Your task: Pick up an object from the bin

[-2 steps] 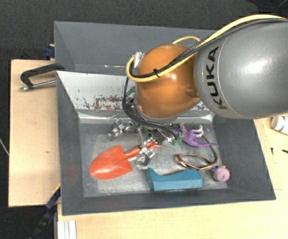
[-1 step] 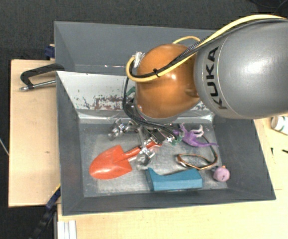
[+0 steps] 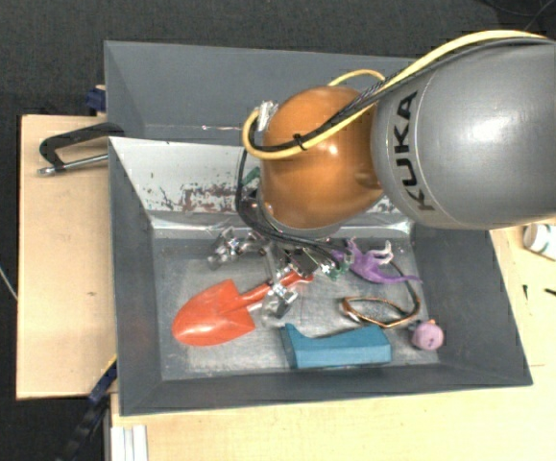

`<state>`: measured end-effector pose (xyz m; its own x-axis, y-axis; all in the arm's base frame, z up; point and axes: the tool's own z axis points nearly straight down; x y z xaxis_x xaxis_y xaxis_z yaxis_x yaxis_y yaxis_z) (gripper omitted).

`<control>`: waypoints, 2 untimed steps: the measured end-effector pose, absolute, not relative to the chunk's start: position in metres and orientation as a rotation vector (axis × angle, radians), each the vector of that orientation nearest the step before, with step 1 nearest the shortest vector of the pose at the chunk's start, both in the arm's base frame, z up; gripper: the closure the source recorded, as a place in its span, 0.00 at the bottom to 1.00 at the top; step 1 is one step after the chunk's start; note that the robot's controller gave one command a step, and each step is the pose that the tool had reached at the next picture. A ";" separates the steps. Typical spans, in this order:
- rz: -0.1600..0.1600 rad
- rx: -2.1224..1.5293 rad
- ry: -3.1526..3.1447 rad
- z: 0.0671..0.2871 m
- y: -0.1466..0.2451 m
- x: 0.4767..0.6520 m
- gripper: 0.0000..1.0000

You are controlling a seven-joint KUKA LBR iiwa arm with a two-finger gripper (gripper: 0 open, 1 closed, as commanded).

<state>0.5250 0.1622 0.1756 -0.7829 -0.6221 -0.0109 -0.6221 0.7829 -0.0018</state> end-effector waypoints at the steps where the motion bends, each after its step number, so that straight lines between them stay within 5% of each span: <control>1: 0.007 -1.219 2.908 0.170 0.150 0.521 0.00; 2: -0.003 -1.280 2.849 0.163 0.145 0.528 0.00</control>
Offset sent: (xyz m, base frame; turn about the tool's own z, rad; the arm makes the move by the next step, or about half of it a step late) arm -0.0023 -0.0263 -0.1016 -0.1824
